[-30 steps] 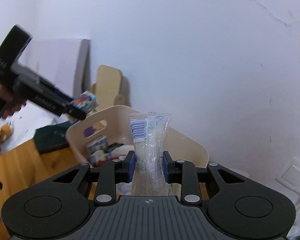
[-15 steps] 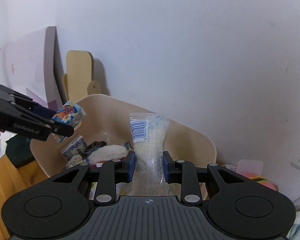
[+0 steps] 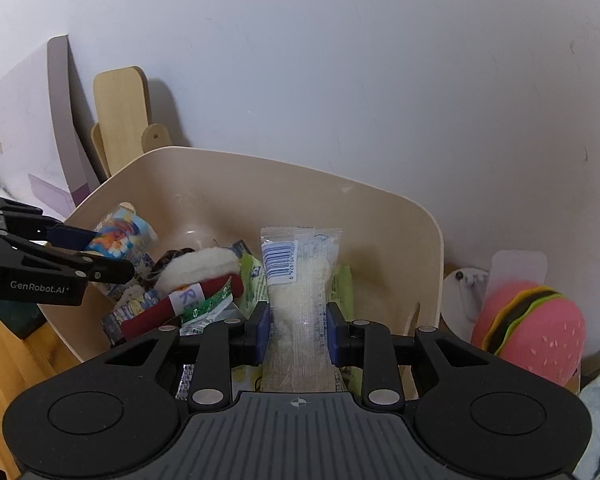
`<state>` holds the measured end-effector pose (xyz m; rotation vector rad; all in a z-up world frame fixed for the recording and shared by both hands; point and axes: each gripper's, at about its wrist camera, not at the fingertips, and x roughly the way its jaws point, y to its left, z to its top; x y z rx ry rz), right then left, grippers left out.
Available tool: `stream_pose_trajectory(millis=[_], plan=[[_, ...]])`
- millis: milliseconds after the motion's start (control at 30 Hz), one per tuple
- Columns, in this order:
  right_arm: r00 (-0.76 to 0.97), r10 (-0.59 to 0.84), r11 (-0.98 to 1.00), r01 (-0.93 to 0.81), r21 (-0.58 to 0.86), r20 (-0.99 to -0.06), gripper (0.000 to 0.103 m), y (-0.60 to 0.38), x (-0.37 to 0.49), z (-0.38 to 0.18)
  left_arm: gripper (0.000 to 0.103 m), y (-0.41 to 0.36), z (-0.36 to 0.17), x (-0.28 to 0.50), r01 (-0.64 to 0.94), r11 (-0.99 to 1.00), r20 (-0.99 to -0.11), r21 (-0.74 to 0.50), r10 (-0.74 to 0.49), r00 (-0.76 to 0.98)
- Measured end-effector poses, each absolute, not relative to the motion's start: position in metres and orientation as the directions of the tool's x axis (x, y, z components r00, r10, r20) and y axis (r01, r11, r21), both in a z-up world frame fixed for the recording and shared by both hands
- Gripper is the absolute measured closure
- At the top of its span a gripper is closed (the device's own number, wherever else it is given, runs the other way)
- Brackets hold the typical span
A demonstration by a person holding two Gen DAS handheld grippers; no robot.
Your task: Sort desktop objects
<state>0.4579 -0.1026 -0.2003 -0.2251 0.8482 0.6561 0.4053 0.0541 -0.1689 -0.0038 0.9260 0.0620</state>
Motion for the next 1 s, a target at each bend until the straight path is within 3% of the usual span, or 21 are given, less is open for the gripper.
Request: stream_pose_trajectory(millis=[67, 100, 167, 300, 367, 467, 1000], plan=[[0.49, 0.449, 0.785, -0.615, 0.069, -0.747, 0.057, -0.104, 0.456, -0.198, 0.032, 0.053, -0.165, 0.404, -0.06, 0.998, -0.793, 0.021, 0.053, 0.608], [0.5, 0.45, 0.787, -0.613, 0.065, -0.74, 0.052, -0.105, 0.454, -0.197, 0.03, 0.052, -0.163, 0.403, -0.064, 0.998, -0.785, 0.026, 0.06, 0.617], [0.515, 0.457, 0.794, -0.603, 0.072, -0.725, 0.027, -0.11, 0.45, -0.191, 0.025, 0.051, -0.158, 0.4, -0.061, 0.998, -0.768, 0.032, 0.064, 0.637], [0.528, 0.488, 0.801, -0.587, 0.116, -0.695, 0.02, -0.117, 0.445, -0.177, 0.025, 0.048, -0.152, 0.395, -0.037, 0.999, -0.77, 0.017, 0.037, 0.637], [0.542, 0.493, 0.807, -0.577, 0.124, -0.681, 0.006, -0.119, 0.442, -0.171, 0.024, 0.046, -0.15, 0.393, -0.033, 0.999, -0.767, 0.037, 0.05, 0.64], [0.553, 0.507, 0.807, -0.574, 0.139, -0.661, 0.0, -0.121, 0.438, -0.163, 0.02, 0.042, -0.146, 0.387, -0.035, 0.998, -0.763, 0.058, 0.067, 0.642], [0.561, 0.51, 0.826, -0.532, 0.187, -0.652, 0.0, -0.135, 0.414, -0.142, 0.018, 0.037, -0.11, 0.349, -0.095, 0.996, -0.749, -0.005, 0.059, 0.659]])
